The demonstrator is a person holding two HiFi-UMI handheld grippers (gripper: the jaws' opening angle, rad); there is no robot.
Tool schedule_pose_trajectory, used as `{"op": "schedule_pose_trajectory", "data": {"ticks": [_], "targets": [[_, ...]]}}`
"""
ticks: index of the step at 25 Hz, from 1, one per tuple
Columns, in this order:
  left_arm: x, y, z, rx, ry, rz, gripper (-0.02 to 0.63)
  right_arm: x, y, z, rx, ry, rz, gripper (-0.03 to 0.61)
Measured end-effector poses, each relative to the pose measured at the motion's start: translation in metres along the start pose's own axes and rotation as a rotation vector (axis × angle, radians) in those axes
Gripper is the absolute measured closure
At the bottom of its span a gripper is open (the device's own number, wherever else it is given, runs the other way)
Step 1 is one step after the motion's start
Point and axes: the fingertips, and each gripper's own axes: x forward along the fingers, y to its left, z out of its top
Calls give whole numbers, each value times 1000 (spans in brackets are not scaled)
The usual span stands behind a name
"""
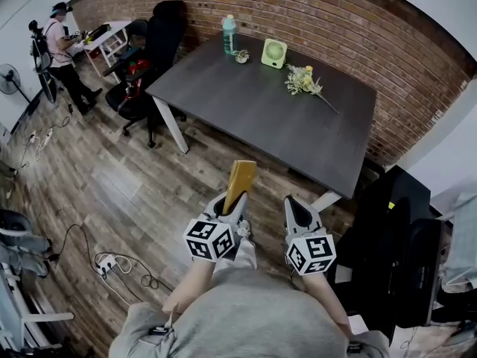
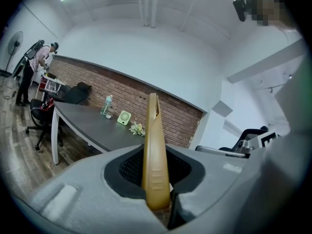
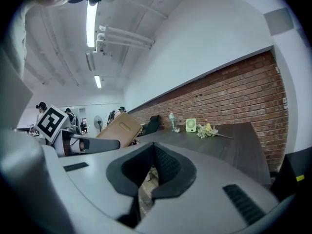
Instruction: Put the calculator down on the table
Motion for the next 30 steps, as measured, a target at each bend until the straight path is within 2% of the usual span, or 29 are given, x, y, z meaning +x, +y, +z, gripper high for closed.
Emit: {"op": "schedule_pose_trajectory", "data": {"ticks": [18, 30], "targets": [[144, 93, 67, -10, 47, -66, 525, 161, -69, 44, 9, 1, -66, 577], [221, 138, 86, -11, 91, -116, 525, 236, -110, 50, 27, 4, -126, 577]]}}
